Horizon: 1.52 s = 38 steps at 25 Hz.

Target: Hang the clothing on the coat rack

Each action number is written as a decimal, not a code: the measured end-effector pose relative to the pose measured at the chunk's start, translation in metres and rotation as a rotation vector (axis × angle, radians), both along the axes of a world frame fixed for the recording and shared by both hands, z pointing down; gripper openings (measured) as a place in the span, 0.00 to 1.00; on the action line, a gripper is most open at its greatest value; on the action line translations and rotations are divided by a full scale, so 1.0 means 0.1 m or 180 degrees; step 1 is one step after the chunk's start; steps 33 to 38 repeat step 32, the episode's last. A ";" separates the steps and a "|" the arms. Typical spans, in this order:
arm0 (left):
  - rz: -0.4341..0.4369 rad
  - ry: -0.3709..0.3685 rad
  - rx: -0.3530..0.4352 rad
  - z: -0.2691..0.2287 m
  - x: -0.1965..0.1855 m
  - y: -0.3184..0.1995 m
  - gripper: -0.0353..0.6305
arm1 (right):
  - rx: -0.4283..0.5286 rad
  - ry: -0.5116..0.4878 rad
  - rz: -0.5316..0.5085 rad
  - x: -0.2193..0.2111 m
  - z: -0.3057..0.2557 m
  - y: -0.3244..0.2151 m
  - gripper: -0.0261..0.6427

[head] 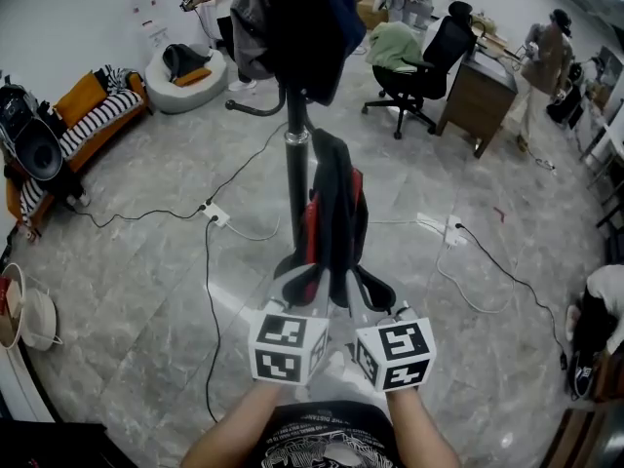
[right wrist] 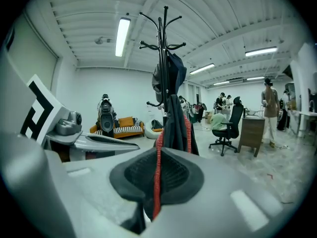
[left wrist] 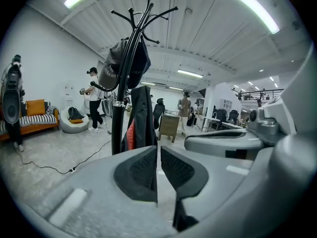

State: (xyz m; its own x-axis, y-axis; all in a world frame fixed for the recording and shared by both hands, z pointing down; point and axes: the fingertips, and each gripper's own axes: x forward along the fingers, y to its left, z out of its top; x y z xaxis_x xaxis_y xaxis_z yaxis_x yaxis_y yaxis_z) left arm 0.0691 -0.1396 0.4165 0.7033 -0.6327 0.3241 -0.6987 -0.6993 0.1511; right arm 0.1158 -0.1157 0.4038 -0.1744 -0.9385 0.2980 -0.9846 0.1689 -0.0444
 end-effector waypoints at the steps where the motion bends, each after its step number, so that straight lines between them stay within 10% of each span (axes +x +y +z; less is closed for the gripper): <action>1: 0.0001 0.0012 0.0005 -0.01 -0.02 0.04 0.10 | 0.0008 0.0008 0.0009 -0.02 -0.01 0.03 0.07; 38: -0.0030 0.0140 0.0113 -0.14 -0.25 0.45 0.06 | 0.0198 0.0121 -0.0109 -0.35 -0.15 0.39 0.04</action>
